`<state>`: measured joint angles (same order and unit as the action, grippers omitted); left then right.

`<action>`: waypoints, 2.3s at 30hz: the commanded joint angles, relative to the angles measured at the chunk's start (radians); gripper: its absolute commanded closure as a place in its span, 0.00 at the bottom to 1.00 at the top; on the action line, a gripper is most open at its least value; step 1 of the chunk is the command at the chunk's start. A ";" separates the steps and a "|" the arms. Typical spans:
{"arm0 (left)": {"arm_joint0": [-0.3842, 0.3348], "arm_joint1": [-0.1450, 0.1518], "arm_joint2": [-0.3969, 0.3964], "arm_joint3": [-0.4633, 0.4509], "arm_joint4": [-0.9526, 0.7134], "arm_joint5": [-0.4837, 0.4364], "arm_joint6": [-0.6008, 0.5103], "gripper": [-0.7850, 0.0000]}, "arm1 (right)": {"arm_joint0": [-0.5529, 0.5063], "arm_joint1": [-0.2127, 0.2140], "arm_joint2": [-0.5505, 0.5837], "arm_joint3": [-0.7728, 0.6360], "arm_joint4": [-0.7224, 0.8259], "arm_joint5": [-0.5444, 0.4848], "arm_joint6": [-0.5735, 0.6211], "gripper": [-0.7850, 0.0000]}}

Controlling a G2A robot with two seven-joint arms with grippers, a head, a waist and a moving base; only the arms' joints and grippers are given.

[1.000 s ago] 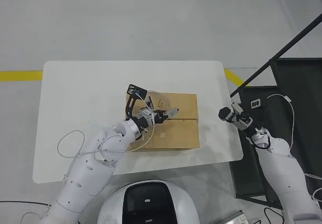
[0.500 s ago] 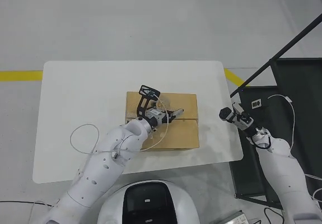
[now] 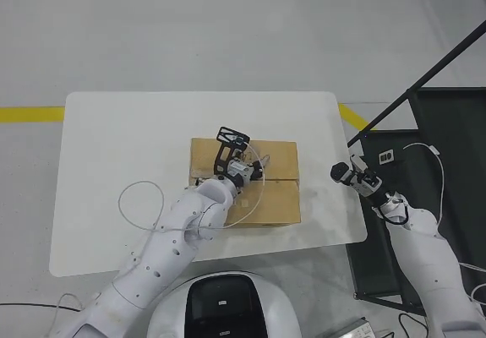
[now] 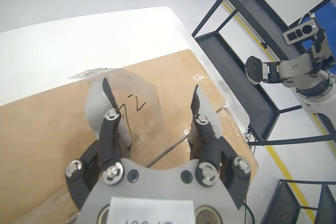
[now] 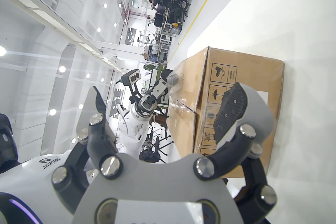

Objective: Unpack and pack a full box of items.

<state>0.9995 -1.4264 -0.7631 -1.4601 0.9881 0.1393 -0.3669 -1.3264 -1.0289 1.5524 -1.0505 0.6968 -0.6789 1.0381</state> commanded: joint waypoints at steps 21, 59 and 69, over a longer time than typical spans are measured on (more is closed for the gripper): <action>0.061 -0.002 -0.009 -0.039 0.142 -0.100 0.038 1.00 | -0.009 0.001 0.025 0.035 0.024 0.021 0.025 0.00; 0.112 -0.011 -0.064 -0.097 0.193 -0.155 0.014 1.00 | 0.167 -0.030 -0.158 0.333 -0.113 0.093 0.196 1.00; 0.107 -0.019 -0.063 -0.088 0.202 -0.147 0.002 1.00 | 0.224 -0.063 -0.266 0.382 -0.172 0.120 0.223 1.00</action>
<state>1.1078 -1.4446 -0.8258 -1.5504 1.1902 -0.0079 -0.3629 -1.1077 -1.0880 1.2953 -0.6702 0.5235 -0.5598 1.2602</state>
